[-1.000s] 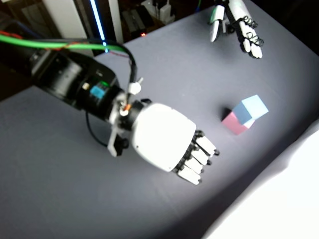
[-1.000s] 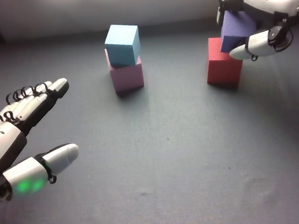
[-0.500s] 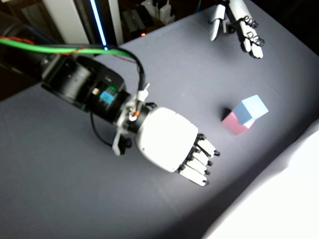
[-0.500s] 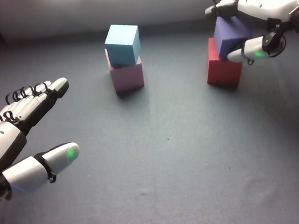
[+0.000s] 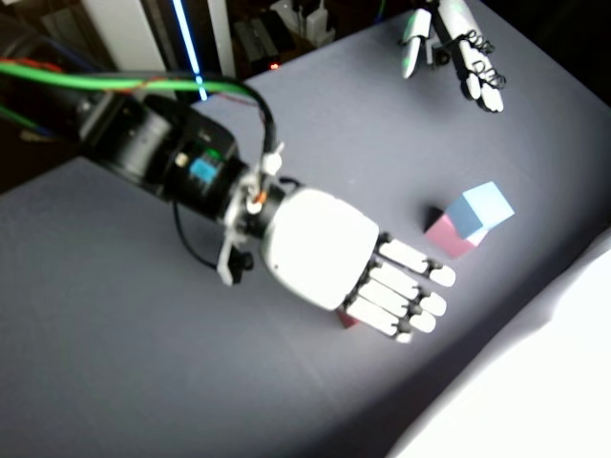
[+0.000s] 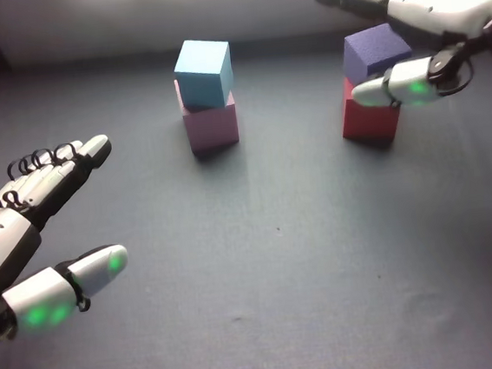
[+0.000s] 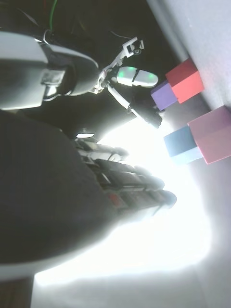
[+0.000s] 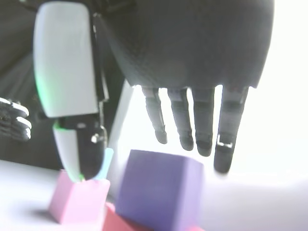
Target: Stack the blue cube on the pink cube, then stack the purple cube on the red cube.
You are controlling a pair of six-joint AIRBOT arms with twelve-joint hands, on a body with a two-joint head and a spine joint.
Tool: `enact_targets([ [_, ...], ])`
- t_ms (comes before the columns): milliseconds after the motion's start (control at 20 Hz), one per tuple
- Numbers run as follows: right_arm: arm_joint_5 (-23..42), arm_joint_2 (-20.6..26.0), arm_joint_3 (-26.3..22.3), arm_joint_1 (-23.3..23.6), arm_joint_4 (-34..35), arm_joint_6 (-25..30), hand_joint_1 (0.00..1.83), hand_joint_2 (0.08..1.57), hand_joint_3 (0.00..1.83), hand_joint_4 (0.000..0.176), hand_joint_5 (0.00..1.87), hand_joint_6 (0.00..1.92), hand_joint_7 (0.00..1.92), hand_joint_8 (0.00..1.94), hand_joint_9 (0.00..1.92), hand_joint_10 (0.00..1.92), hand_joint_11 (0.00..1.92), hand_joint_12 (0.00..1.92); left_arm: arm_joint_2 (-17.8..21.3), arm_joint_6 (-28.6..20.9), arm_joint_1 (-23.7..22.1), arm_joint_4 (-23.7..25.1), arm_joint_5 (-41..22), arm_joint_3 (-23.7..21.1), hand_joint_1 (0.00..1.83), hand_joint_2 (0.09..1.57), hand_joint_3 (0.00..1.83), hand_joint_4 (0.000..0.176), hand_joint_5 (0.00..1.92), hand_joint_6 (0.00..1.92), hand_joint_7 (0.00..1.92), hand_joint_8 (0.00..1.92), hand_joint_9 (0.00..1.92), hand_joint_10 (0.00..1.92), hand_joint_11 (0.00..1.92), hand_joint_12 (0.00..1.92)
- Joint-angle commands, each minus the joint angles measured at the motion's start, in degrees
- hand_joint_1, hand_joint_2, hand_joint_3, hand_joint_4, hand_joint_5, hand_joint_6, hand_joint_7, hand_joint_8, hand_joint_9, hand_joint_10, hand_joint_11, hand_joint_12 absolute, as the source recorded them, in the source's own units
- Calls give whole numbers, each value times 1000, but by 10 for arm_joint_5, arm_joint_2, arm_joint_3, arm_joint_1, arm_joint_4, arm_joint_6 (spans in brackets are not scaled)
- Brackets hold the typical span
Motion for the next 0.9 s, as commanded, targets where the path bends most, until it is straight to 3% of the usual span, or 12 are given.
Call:
enact_targets([
  [0, 91, 12, -9, 0, -13, -1, 732, 1122, 0, 115, 0, 0, 0, 0, 0, 0, 37, 18, 4, -3, 0, -2, -83, -2, 462, 1284, 0, 176, 0, 0, 0, 0, 0, 0, 0, 0],
  [50, 112, 26, -28, -9, -22, -1, 739, 1056, 47, 142, 0, 0, 0, 0, 25, 12, 7, 639, 5, -3, 3, -5, -89, -4, 487, 1278, 0, 176, 0, 0, 0, 0, 0, 0, 0, 0],
  [100, 136, 42, -50, -17, -34, -1, 697, 1064, 17, 124, 0, 0, 0, 0, 28, 21, 1, 1106, 7, -3, 5, -7, -95, -7, 495, 1281, 0, 176, 0, 0, 0, 0, 0, 0, 0, 0],
  [150, 163, 58, -75, -30, -46, -1, 711, 1047, 9, 115, 0, 0, 0, 0, 5, 3, 0, 541, 9, -3, 8, -9, -101, -10, 485, 1274, 0, 176, 0, 0, 0, 0, 0, 0, 0, 0],
  [200, 200, 76, -103, -47, -55, -1, 663, 1062, 11, 139, 0, 0, 0, 0, 0, 0, 0, 107, 13, -3, 13, -13, -112, -15, 478, 1274, 0, 167, 0, 0, 0, 0, 0, 0, 0, 0],
  [400, 333, 150, -190, -130, -72, 0, 570, 1066, 9, 164, 0, 0, 0, 0, 0, 0, 0, 0, 21, -1, 21, -21, -142, -24, 476, 1288, 3, 175, 0, 0, 0, 0, 0, 0, 0, 0],
  [500, 401, 180, -224, -179, -72, 4, 530, 1100, 22, 154, 0, 0, 0, 0, 0, 0, 0, 0, 26, 1, 22, -22, -156, -28, 475, 1288, 3, 161, 0, 0, 0, 0, 0, 0, 0, 0],
  [550, 434, 194, -239, -203, -71, 13, 471, 1111, 25, 172, 0, 0, 0, 0, 0, 0, 0, 0, 29, 2, 22, -22, -166, -30, 441, 1285, 2, 165, 0, 0, 0, 0, 0, 0, 0, 0],
  [600, 479, 208, -256, -238, -69, 24, 450, 1120, 26, 144, 0, 0, 0, 0, 0, 0, 0, 0, 35, 5, 22, -23, -182, -33, 420, 1291, 4, 161, 0, 0, 0, 0, 0, 0, 0, 0],
  [650, 496, 215, -263, -252, -66, 29, 414, 1138, 31, 65, 0, 0, 0, 0, 0, 0, 0, 0, 37, 6, 22, -23, -188, -34, 409, 1279, 0, 154, 0, 0, 0, 0, 0, 0, 0, 0],
  [750, 547, 237, -283, -289, -63, 44, 436, 1156, 31, 79, 0, 0, 0, 0, 0, 0, 0, 0, 53, 15, 21, -22, -207, -42, 406, 1285, 1, 123, 0, 0, 0, 0, 0, 0, 0, 0],
  [850, 603, 264, -300, -313, -64, 45, 447, 1190, 40, 50, 0, 0, 0, 0, 0, 0, 0, 0, 77, 37, 11, -4, -207, -48, 538, 1271, 0, 152, 0, 0, 0, 0, 3, 1, 50, 24],
])
